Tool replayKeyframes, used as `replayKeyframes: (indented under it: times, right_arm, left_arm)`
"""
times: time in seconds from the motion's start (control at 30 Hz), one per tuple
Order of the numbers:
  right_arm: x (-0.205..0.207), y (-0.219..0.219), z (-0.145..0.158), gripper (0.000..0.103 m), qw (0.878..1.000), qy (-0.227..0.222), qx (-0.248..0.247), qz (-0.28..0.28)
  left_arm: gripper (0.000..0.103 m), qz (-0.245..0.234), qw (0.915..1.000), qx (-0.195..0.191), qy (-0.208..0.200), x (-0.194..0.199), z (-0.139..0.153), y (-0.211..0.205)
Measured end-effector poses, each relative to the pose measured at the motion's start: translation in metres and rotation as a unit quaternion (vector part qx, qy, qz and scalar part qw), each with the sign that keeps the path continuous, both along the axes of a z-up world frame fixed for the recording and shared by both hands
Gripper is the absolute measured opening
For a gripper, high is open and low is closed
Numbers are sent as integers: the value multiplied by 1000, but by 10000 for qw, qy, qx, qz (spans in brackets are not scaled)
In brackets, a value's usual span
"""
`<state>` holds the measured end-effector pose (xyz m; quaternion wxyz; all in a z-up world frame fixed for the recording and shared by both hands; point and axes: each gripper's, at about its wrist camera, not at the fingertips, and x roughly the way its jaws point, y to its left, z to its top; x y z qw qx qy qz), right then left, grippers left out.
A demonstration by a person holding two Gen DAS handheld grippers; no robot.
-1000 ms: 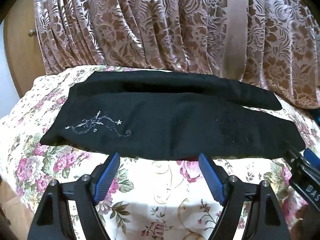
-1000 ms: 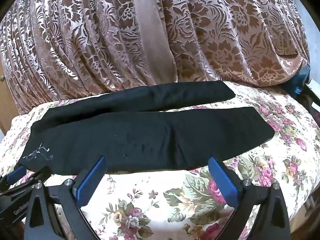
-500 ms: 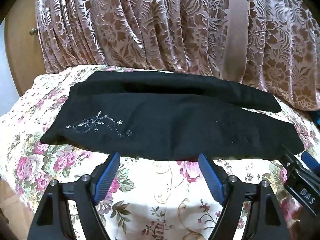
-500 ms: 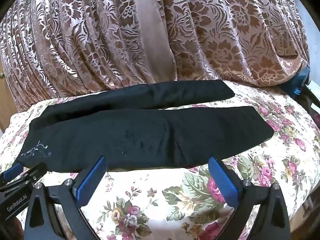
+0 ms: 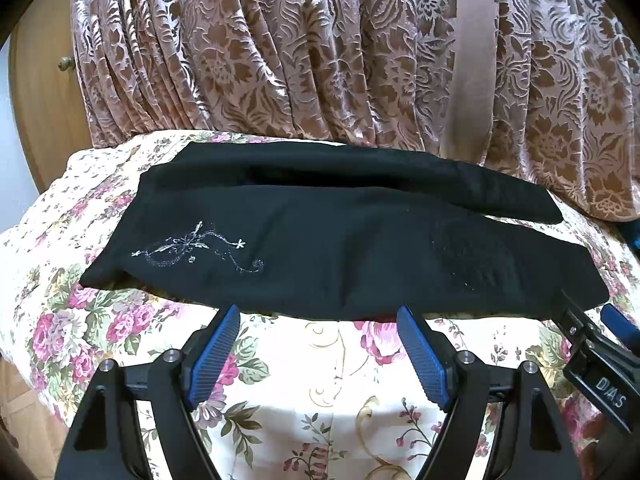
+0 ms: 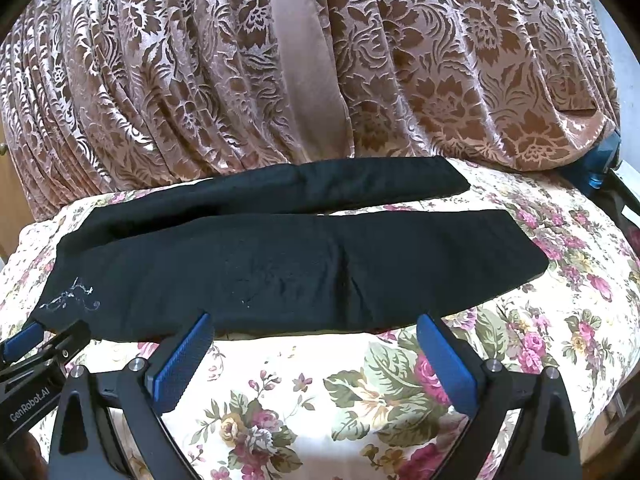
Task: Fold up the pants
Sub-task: 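Position both grippers open above the hem end of the black pants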
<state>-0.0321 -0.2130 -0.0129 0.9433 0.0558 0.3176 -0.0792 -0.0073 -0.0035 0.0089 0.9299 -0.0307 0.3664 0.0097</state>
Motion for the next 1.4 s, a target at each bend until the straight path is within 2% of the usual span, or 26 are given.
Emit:
replayKeyframes:
  times: [1.4]
  right_arm:
    - [3, 3, -6, 103, 9999, 88, 21, 71]
  left_arm:
    - [81, -79, 9999, 66, 66, -1, -8, 0]
